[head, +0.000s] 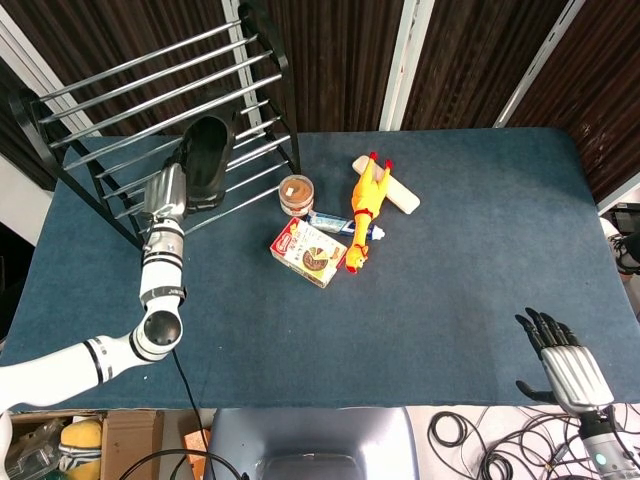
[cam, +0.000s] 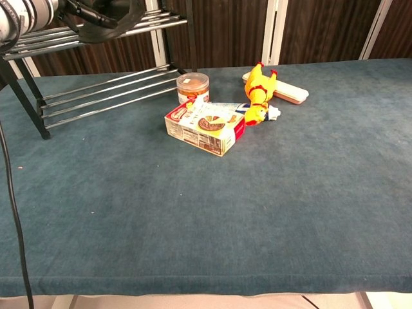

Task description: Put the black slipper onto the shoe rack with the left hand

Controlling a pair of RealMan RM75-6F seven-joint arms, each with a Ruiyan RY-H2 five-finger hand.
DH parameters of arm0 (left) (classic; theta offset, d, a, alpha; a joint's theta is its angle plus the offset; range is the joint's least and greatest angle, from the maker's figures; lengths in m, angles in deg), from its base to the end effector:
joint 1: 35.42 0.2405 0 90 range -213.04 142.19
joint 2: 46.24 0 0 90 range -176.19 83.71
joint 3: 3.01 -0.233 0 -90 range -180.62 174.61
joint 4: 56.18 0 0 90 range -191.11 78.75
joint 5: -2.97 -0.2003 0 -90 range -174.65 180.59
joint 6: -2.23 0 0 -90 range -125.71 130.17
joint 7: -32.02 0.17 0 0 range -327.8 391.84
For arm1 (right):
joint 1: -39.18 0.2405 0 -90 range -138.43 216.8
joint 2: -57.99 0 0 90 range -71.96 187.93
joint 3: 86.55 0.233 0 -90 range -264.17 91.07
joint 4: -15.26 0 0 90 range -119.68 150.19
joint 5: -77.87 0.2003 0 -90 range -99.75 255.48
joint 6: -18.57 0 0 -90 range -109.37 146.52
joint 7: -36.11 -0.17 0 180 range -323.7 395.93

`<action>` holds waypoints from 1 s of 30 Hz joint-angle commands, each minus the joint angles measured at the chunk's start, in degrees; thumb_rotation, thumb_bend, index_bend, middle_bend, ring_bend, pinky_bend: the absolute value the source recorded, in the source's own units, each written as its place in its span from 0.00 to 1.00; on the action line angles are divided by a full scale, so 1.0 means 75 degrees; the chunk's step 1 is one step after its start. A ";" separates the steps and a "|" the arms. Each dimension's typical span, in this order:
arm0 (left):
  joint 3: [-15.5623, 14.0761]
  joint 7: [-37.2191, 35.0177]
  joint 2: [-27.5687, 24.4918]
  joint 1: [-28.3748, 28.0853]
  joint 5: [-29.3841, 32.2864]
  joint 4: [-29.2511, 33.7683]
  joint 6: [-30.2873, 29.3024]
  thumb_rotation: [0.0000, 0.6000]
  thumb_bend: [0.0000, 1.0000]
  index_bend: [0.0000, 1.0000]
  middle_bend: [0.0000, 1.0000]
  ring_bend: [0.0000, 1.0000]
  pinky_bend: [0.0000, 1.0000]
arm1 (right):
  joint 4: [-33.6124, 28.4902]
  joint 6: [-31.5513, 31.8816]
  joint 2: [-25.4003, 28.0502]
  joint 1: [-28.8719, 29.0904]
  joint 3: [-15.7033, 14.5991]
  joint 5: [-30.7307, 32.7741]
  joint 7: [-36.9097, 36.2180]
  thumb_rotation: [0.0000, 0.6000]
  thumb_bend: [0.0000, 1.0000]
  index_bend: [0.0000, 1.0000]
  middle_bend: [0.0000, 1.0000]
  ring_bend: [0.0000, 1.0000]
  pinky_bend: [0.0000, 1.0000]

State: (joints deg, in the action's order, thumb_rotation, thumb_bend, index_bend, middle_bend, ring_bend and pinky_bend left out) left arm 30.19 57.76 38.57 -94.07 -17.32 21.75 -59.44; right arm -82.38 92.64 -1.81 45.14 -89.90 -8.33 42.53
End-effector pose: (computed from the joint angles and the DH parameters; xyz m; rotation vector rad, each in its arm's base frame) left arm -0.0788 0.4710 0.1031 -1.1250 -1.2483 -1.1119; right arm -0.2936 -0.1799 0.1259 1.6015 -1.0290 0.6535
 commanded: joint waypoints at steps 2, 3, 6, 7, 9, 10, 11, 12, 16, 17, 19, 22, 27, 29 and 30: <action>-0.0026 -0.0203 0.0015 0.0034 -0.0073 -0.0084 0.0135 0.83 0.25 0.00 0.10 0.11 0.26 | 0.0009 -0.0025 -0.0001 0.0009 0.0007 0.0023 0.0002 1.00 0.12 0.00 0.00 0.00 0.14; -0.0028 -0.0237 0.0005 0.0041 -0.0095 -0.0068 0.0155 0.85 0.26 0.00 0.10 0.11 0.26 | 0.0011 -0.0035 -0.0004 0.0013 0.0010 0.0029 0.0008 1.00 0.12 0.00 0.00 0.00 0.14; -0.0034 -0.0322 -0.0034 0.0054 -0.0132 0.0035 0.0231 0.89 0.26 0.00 0.10 0.11 0.26 | 0.0009 -0.0056 -0.0017 0.0022 0.0012 0.0042 0.0031 1.00 0.12 0.00 0.00 0.00 0.14; -0.0033 -0.0341 -0.0044 0.0051 -0.0132 0.0066 0.0254 0.90 0.26 0.00 0.10 0.11 0.26 | 0.0006 -0.0062 -0.0021 0.0025 0.0013 0.0043 0.0041 1.00 0.12 0.00 0.00 0.00 0.14; -0.0027 -0.0375 -0.0046 0.0024 -0.0107 0.0096 0.0306 0.93 0.26 0.00 0.10 0.11 0.27 | -0.0003 -0.0063 -0.0024 0.0026 0.0012 0.0041 0.0053 1.00 0.12 0.00 0.00 0.00 0.14; -0.0021 -0.0398 -0.0035 0.0009 -0.0096 0.0093 0.0330 0.93 0.26 0.00 0.11 0.11 0.27 | -0.0007 -0.0057 -0.0022 0.0023 0.0012 0.0038 0.0050 1.00 0.12 0.00 0.00 0.00 0.14; -0.0018 -0.0423 -0.0022 -0.0008 -0.0088 0.0085 0.0359 0.94 0.26 0.00 0.11 0.11 0.26 | -0.0009 -0.0052 -0.0020 0.0022 0.0013 0.0037 0.0044 1.00 0.12 0.00 0.00 0.00 0.14; -0.0016 -0.0467 0.0011 -0.0035 -0.0082 0.0055 0.0410 0.94 0.26 0.00 0.11 0.11 0.26 | -0.0007 -0.0047 -0.0017 0.0021 0.0017 0.0037 0.0032 1.00 0.12 0.00 0.00 0.00 0.14; -0.0061 -0.0611 0.0202 -0.0161 -0.0211 -0.0136 0.0523 0.95 0.26 0.00 0.11 0.11 0.26 | 0.0001 -0.0079 -0.0008 0.0038 0.0019 0.0041 0.0007 1.00 0.12 0.00 0.00 0.00 0.14; -0.0074 -0.0670 0.0282 -0.0209 -0.0303 -0.0218 0.0530 0.95 0.26 0.00 0.11 0.11 0.26 | 0.0005 -0.0089 -0.0006 0.0043 0.0017 0.0038 0.0002 1.00 0.12 0.00 0.00 0.00 0.14; -0.0081 -0.0785 0.0418 -0.0281 -0.0458 -0.0349 0.0519 0.95 0.26 0.00 0.11 0.11 0.26 | 0.0005 -0.0093 0.0002 0.0046 0.0017 0.0036 -0.0016 1.00 0.12 0.00 0.00 0.00 0.14; -0.0075 -0.0997 0.0608 -0.0364 -0.0668 -0.0517 0.0537 0.95 0.26 0.00 0.12 0.10 0.26 | 0.0005 -0.0060 0.0031 0.0034 0.0027 0.0037 -0.0075 1.00 0.12 0.00 0.00 0.00 0.14; -0.0055 -0.1248 0.0813 -0.0470 -0.0976 -0.0747 0.0508 0.96 0.26 0.00 0.12 0.10 0.26 | 0.0012 -0.0037 0.0077 0.0021 0.0021 0.0016 -0.0168 1.00 0.12 0.00 0.00 0.00 0.14; -0.0071 -0.1295 0.0867 -0.0492 -0.1097 -0.0812 0.0457 0.96 0.26 0.00 0.12 0.10 0.26 | 0.0015 -0.0038 0.0088 0.0021 0.0016 0.0003 -0.0183 1.00 0.12 0.00 0.00 0.00 0.14; -0.0071 -0.1330 0.0890 -0.0494 -0.1155 -0.0833 0.0426 0.96 0.26 0.00 0.12 0.10 0.26 | 0.0017 -0.0038 0.0091 0.0021 0.0014 -0.0001 -0.0191 1.00 0.12 0.00 0.00 0.00 0.14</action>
State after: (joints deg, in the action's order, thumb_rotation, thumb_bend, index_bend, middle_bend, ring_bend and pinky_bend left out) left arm 29.69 48.11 44.95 -97.64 -25.58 15.81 -55.97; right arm -82.25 92.35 -1.13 45.30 -89.79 -8.33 41.10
